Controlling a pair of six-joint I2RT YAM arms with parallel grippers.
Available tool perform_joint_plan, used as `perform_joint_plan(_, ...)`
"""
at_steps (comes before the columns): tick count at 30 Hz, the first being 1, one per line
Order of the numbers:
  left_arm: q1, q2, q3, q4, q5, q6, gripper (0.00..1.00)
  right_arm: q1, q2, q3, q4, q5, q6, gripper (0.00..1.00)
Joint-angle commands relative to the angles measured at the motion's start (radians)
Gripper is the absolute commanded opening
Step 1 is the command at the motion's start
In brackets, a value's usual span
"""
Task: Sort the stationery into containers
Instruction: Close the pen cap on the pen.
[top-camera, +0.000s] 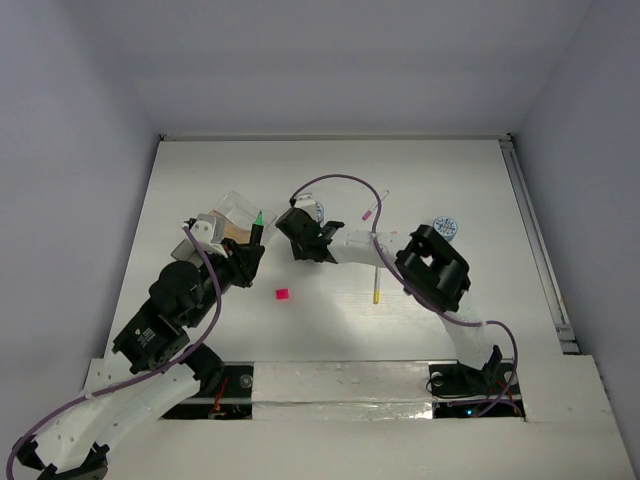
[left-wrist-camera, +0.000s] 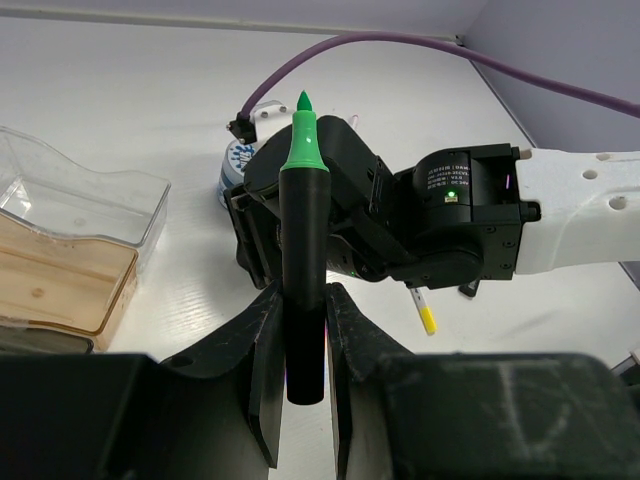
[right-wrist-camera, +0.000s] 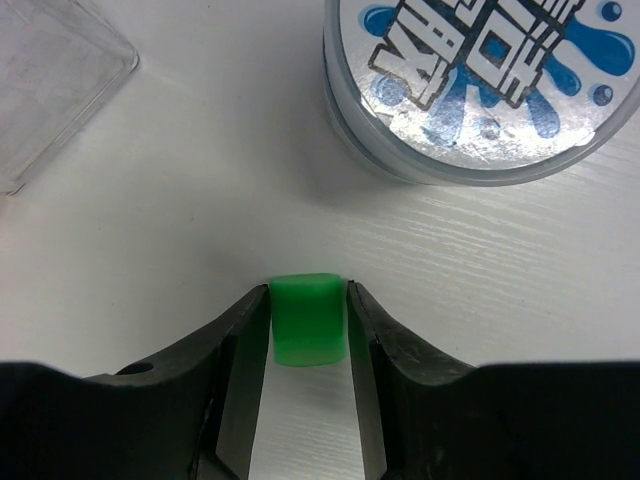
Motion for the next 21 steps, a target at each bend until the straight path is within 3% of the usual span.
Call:
perform_joint_plan(1,0.003,-0.008,-0.001,0.046,0.01,0.015,0.0,0.003,0.031,-0.039,-0.089,-0.045,0.015,0.43)
perform_joint_plan(7,0.003,-0.009,-0.001,0.046,0.009,0.013,0.0,0.003,0.047,-0.007,-0.108,-0.026,-0.008,0.51)
perform_joint_plan(20,0.003,-0.005,-0.003,0.044,0.009,0.012,0.0,0.003,0.085,0.027,-0.118,-0.013,-0.042,0.48)
perform_joint_plan(21,0.003,-0.005,-0.003,0.044,0.01,0.012,0.0,0.003,0.087,0.029,-0.118,-0.012,-0.044,0.44)
